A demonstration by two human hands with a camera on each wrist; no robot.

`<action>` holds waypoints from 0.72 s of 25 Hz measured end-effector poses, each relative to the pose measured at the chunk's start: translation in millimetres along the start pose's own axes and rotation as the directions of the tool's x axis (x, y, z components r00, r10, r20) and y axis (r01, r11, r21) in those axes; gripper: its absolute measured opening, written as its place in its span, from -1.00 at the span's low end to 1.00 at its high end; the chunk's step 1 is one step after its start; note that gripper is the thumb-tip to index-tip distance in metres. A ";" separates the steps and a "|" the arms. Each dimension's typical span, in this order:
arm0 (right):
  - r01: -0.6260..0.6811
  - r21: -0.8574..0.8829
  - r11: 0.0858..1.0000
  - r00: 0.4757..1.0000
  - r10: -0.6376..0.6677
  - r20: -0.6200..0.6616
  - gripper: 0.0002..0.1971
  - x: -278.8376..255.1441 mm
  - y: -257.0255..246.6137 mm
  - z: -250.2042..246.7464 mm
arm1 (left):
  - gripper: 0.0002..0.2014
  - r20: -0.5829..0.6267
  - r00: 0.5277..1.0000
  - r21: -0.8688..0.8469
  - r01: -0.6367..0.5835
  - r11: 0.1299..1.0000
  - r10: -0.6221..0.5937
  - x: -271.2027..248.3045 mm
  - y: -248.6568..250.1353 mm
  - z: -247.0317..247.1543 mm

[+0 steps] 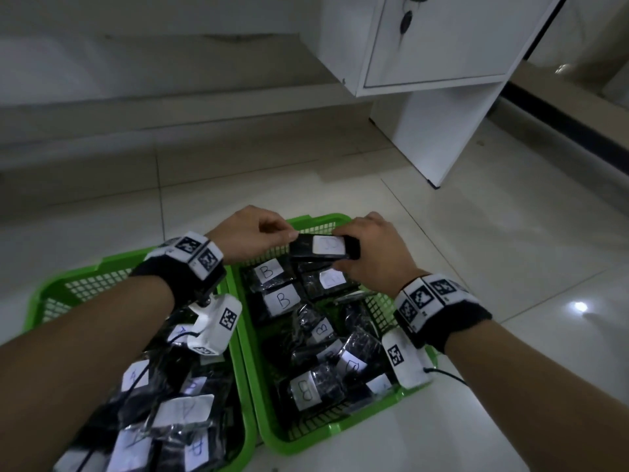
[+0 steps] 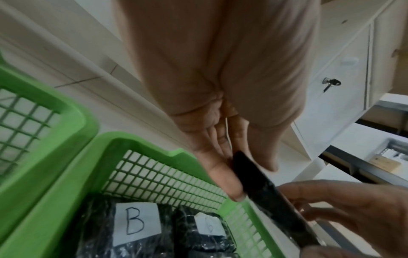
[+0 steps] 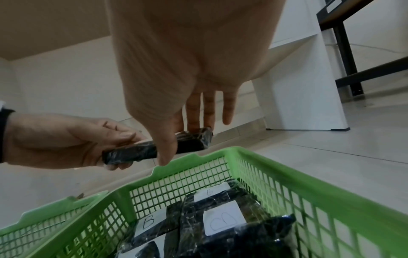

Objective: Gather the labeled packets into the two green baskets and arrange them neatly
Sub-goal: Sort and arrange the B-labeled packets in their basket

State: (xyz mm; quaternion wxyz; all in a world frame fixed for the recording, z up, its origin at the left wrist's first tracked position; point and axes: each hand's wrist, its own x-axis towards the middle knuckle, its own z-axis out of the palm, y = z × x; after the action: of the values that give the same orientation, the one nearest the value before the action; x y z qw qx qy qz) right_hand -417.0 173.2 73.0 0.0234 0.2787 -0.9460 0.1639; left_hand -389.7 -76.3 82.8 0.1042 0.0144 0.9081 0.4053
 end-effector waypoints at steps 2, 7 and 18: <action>-0.065 -0.107 0.992 0.997 0.068 0.027 -0.66 2.9 8.2 -0.4 | -0.45 -0.068 0.998 0.364 0.012 0.931 0.014 1.7 -9.2 0.6; -0.038 -0.253 0.967 0.983 0.082 0.163 -0.72 21.8 0.6 15.2 | 0.02 0.181 0.956 0.536 0.100 0.838 -0.230 3.7 -21.4 22.8; 0.041 -0.228 0.973 0.980 0.005 0.197 -0.66 60.1 -3.0 57.9 | 0.12 0.170 0.969 0.542 0.062 0.838 -0.181 2.9 -33.6 28.3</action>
State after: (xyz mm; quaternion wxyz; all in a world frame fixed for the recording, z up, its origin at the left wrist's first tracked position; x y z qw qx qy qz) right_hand -463.4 120.9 27.3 -0.0361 0.2973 -0.9538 0.0245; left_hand -384.9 -77.8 39.2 0.2190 0.0285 0.9672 0.1259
